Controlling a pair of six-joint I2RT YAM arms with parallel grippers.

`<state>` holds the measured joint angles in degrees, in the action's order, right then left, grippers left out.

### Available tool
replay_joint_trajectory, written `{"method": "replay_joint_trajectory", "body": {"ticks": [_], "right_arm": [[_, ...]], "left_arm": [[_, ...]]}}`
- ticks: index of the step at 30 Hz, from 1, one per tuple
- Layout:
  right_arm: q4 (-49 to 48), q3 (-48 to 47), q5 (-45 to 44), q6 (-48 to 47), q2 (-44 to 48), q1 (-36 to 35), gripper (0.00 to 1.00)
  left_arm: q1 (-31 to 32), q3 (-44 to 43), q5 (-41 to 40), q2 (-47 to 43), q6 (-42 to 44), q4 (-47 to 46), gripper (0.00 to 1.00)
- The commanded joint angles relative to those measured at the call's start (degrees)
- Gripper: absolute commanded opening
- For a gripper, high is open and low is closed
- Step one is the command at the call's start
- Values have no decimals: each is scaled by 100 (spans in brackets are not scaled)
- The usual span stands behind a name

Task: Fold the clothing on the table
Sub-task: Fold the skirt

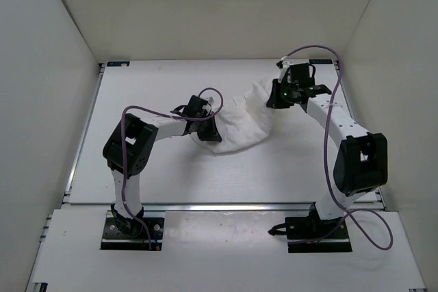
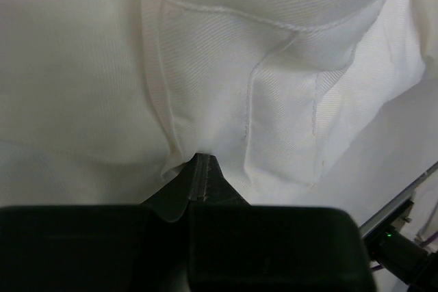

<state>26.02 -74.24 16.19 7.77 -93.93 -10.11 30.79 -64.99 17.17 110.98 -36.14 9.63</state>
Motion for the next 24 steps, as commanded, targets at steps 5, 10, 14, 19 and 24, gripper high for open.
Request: {"method": "replay_joint_trajectory", "body": {"ticks": [5, 10, 14, 19, 24], "right_arm": [[-519, -83, 595, 611, 393, -1440, 0], [-852, 356, 948, 927, 288, -2038, 0], [-1011, 595, 1115, 1016, 182, -2267, 0], [-766, 253, 1378, 1147, -231, -2057, 43], [-1107, -196, 1896, 1375, 216, -1723, 99]], "left_arm": [[-125, 4, 427, 311, -964, -609, 0], [-292, 66, 945, 477, -1641, -1226, 0], [-336, 162, 990, 407, -1738, -1367, 0], [-643, 733, 1297, 161, -2160, -1963, 0], [-1127, 1023, 1623, -470, -2152, -2027, 0]]}}
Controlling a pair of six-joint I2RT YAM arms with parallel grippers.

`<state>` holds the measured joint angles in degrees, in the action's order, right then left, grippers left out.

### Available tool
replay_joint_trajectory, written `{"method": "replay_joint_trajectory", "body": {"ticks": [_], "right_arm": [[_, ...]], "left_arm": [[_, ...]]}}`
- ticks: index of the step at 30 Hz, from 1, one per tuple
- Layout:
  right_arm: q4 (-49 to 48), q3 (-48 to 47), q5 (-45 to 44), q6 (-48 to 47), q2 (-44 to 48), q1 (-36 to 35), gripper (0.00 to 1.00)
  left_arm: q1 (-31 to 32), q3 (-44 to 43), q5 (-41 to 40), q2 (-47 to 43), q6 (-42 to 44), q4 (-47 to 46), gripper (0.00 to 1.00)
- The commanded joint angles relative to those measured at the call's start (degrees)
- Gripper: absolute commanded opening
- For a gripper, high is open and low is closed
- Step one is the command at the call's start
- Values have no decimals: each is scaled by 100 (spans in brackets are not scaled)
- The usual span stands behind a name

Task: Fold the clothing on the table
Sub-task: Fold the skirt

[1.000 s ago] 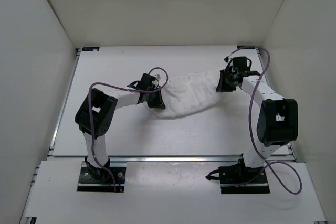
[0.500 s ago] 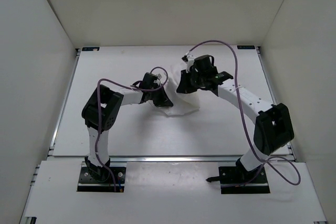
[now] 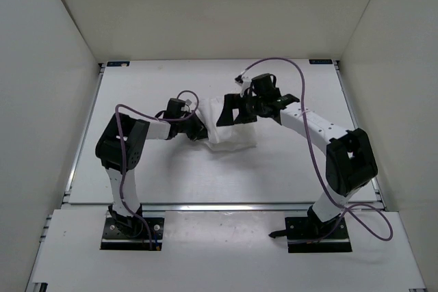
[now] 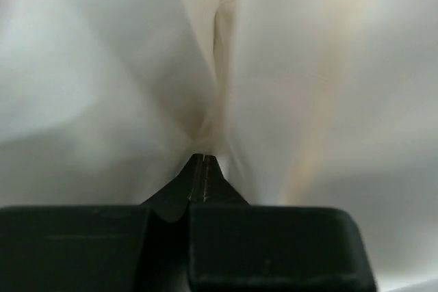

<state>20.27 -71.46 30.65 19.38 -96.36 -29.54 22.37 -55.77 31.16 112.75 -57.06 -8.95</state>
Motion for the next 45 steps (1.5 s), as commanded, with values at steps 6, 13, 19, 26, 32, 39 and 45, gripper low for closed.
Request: {"method": "replay_joint_trajectory", "body": {"ticks": [6, 13, 19, 26, 32, 39, 45], "right_arm": [[-939, -299, -32, 252, 997, 1010, 71], [-383, 87, -236, -40, 381, 1029, 0], [-1068, 466, 334, 22, -119, 880, 0], [-1456, 774, 845, 49, -665, 906, 0], [-1579, 905, 1056, -153, -1043, 1020, 0], [-1316, 1161, 1285, -355, -859, 1450, 0], [-623, 565, 952, -452, -25, 1618, 56]], "left_arm": [[-1111, 268, 295, -1885, 501, 603, 3], [-1491, 137, 900, -2627, 819, 562, 25], [-183, 145, 1174, -1969, 56, -1282, 0], [505, 679, 866, -1142, 2, -1425, 0], [250, 1278, 348, -956, 238, -1110, 0], [127, 1481, 373, -833, 300, -1013, 0], [-276, 964, 14, -2054, 1405, 425, 23]]}}
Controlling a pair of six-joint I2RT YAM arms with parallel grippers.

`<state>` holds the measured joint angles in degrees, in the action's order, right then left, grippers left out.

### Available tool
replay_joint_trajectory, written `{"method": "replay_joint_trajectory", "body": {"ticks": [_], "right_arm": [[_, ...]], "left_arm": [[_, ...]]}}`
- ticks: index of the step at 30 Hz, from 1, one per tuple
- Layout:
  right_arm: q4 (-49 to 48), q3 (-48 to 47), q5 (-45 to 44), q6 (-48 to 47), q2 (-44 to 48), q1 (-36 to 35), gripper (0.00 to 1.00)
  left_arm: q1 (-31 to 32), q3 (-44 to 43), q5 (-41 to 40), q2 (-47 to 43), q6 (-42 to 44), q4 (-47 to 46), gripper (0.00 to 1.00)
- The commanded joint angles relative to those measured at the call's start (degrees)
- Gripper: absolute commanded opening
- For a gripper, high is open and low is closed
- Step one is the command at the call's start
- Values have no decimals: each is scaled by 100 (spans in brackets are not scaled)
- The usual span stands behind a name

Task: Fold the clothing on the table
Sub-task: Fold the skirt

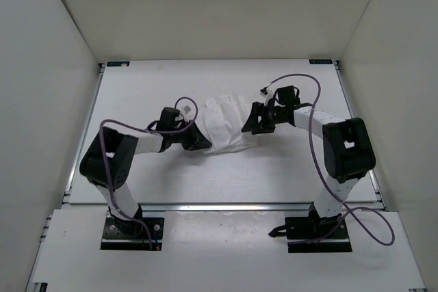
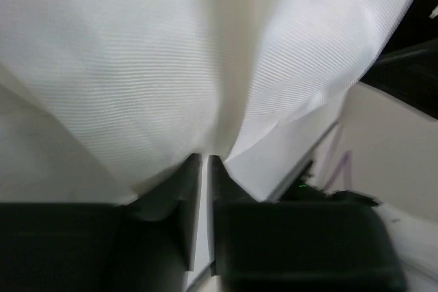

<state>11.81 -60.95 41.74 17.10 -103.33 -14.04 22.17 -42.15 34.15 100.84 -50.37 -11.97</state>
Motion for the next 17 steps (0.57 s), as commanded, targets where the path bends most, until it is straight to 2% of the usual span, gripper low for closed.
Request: {"method": "replay_joint_trajectory", "body": {"ticks": [1, 2, 3, 4, 5, 7, 11, 12, 17], "right_arm": [[416, -558, -305, -277, 830, 155, 81], [540, -672, -419, -391, 928, 182, 87], [672, -751, -682, -444, 1076, 217, 95], [812, -752, -763, -514, 1252, 261, 99], [857, -682, -929, -593, 1419, 340, 99], [832, -472, -1115, -664, 1761, 437, 99], [883, 73, -1738, -664, 2509, 683, 99], [910, 274, -1826, -717, 2659, 692, 99], [1060, 768, -1820, -682, 3195, 1315, 100]], "left_arm": [[-353, -417, -338, -1264, 1017, 983, 44], [-511, -504, -496, -1564, 1186, 1125, 56], [-669, -566, -610, -1732, 1457, 1440, 75], [-888, -601, -646, -2004, 1686, 1652, 86], [-1021, -662, -673, -2250, 1888, 1932, 97], [-1294, -855, -734, -2507, 2257, 2363, 99], [-1102, -979, -1481, -3113, 2865, 3164, 99], [-997, -910, -1751, -3227, 2910, 3192, 98], [-1075, -531, -1930, -3667, 2804, 3384, 99]]}}
